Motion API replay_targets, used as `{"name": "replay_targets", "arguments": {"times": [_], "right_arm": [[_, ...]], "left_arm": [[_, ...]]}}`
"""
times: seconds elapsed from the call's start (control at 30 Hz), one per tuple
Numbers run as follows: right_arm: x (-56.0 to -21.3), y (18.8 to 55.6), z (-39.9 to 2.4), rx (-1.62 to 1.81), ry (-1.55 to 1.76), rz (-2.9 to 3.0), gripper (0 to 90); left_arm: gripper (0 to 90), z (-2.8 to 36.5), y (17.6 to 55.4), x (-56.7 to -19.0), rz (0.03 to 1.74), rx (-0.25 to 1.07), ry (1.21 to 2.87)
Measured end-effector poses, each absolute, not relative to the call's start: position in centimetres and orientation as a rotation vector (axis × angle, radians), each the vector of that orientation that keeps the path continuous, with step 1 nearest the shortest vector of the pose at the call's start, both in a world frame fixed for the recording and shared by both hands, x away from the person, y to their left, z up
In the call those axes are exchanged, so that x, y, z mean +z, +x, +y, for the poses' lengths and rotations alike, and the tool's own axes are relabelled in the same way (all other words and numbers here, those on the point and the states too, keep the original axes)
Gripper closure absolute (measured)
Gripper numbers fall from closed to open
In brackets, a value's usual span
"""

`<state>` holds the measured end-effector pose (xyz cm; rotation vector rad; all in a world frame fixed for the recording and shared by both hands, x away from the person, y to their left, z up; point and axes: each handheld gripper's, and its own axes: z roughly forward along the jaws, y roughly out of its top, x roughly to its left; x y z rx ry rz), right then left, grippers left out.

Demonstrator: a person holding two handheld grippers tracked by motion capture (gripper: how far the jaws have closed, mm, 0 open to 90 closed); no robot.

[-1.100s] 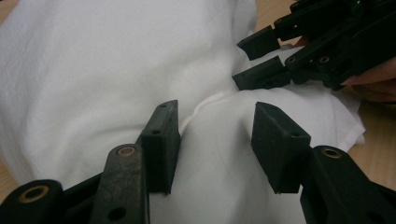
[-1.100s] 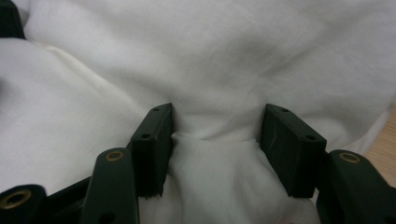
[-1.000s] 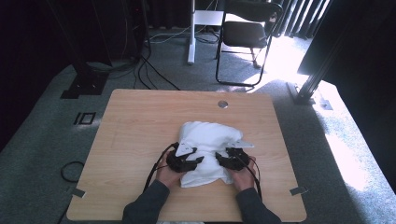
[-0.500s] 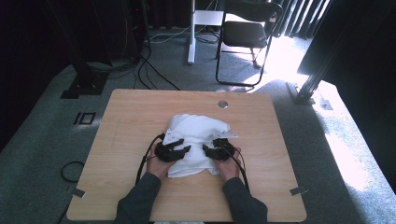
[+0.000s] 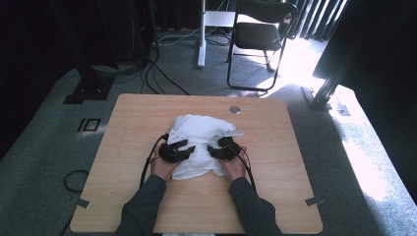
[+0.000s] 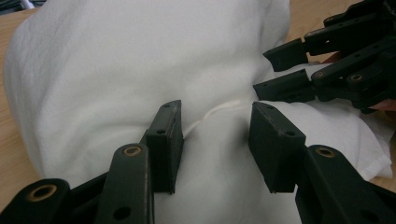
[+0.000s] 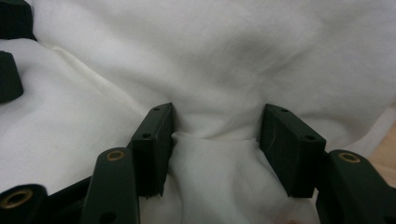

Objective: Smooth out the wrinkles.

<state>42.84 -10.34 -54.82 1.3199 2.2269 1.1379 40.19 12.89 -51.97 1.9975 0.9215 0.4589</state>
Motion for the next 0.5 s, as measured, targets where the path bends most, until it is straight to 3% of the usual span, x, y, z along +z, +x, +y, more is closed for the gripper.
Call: {"name": "replay_targets", "arguments": {"times": [0.5], "right_arm": [[-54.4,44.4,-10.4,1.146,1.333,2.223,39.5]], "left_arm": [[51.2,12.9,41.0,-52.1,0.961,0.462,1.954]]}}
